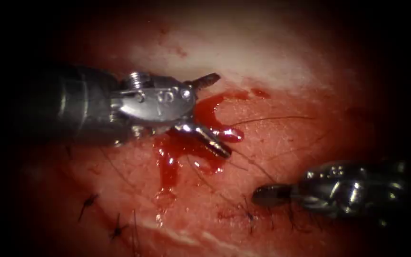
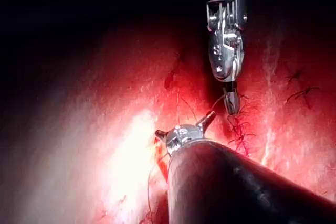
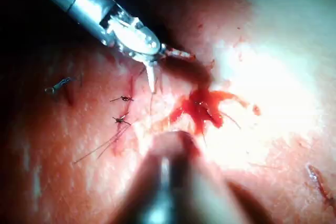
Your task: Wound Closure
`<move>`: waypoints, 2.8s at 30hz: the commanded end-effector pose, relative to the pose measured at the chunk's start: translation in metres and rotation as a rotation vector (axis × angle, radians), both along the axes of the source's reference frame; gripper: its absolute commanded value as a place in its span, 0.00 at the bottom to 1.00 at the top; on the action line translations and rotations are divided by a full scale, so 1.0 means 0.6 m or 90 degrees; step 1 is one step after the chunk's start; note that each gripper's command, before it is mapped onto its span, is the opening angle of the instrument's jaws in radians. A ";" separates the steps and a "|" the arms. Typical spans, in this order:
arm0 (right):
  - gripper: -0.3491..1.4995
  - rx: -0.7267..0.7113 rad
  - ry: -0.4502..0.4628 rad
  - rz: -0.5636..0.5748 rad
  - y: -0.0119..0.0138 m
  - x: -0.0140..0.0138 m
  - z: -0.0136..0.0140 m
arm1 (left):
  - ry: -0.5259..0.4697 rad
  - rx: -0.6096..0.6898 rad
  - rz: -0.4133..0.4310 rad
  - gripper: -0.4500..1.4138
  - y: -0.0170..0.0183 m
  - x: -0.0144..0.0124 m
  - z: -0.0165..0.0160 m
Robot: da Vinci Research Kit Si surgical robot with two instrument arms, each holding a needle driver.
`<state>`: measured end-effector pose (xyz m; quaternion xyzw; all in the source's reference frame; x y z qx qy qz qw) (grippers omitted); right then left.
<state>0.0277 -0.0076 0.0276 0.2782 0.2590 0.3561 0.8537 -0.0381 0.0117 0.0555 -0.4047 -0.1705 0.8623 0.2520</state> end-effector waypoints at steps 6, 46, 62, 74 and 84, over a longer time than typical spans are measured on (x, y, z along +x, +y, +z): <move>0.00 0.041 0.009 -0.067 -0.0088 0.0091 0.0045 | -0.016 0.043 0.033 0.80 0.0008 -0.0003 -0.0063; 0.99 -0.234 0.183 -0.009 -0.0042 -0.0014 -0.0183 | 0.018 -0.030 -0.042 0.78 0.0027 -0.0175 0.0175; 0.99 -0.238 0.152 -0.044 -0.0068 0.0015 -0.0175 | 0.025 -0.030 0.006 0.45 0.0030 -0.0220 0.0179; 0.99 -0.240 0.143 -0.042 -0.0063 0.0001 -0.0172 | 0.087 -0.032 0.044 0.00 0.0018 -0.0212 0.0237; 0.99 -0.233 0.183 -0.039 -0.0038 -0.0090 -0.0203 | -0.016 -0.057 -0.010 0.00 0.0072 -0.0133 0.0111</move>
